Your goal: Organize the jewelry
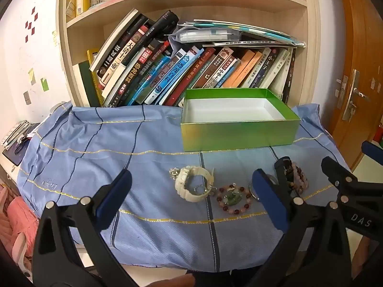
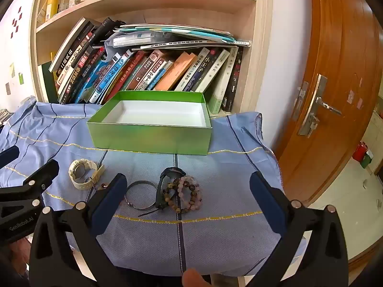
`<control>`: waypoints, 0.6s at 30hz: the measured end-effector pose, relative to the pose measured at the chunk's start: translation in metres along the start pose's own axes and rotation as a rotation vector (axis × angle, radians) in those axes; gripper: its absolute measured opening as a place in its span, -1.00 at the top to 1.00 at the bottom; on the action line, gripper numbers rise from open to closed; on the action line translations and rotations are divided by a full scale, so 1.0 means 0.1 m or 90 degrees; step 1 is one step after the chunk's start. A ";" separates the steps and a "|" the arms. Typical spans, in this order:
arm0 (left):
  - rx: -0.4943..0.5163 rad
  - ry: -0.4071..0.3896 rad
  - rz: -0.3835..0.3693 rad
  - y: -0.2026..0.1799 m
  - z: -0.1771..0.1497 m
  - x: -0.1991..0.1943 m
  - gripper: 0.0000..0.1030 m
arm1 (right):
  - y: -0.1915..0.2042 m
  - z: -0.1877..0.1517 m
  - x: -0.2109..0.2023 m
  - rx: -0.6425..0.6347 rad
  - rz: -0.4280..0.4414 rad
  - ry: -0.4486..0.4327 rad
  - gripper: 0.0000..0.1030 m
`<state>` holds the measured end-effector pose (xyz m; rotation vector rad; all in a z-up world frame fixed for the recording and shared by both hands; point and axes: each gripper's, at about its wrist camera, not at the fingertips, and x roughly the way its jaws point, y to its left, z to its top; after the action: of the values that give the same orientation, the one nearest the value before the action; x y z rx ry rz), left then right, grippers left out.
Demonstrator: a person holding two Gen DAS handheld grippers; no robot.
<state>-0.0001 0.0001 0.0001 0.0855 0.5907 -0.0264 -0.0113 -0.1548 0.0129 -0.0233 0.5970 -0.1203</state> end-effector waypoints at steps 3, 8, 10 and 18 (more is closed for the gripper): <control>0.001 0.000 0.002 0.00 0.00 0.00 -0.93 | 0.00 0.00 0.00 -0.002 -0.003 -0.001 -0.94; -0.001 0.000 0.005 0.00 0.01 0.00 -0.93 | 0.00 0.00 0.00 -0.002 -0.002 0.001 -0.94; -0.001 0.000 0.005 0.00 0.00 -0.01 -0.93 | 0.00 0.00 0.00 -0.002 -0.002 0.002 -0.94; -0.002 0.005 0.005 -0.01 0.00 0.00 -0.93 | 0.00 0.00 0.00 -0.001 0.000 0.003 -0.94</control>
<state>0.0002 -0.0012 0.0002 0.0844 0.5976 -0.0168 -0.0113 -0.1546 0.0126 -0.0250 0.6018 -0.1206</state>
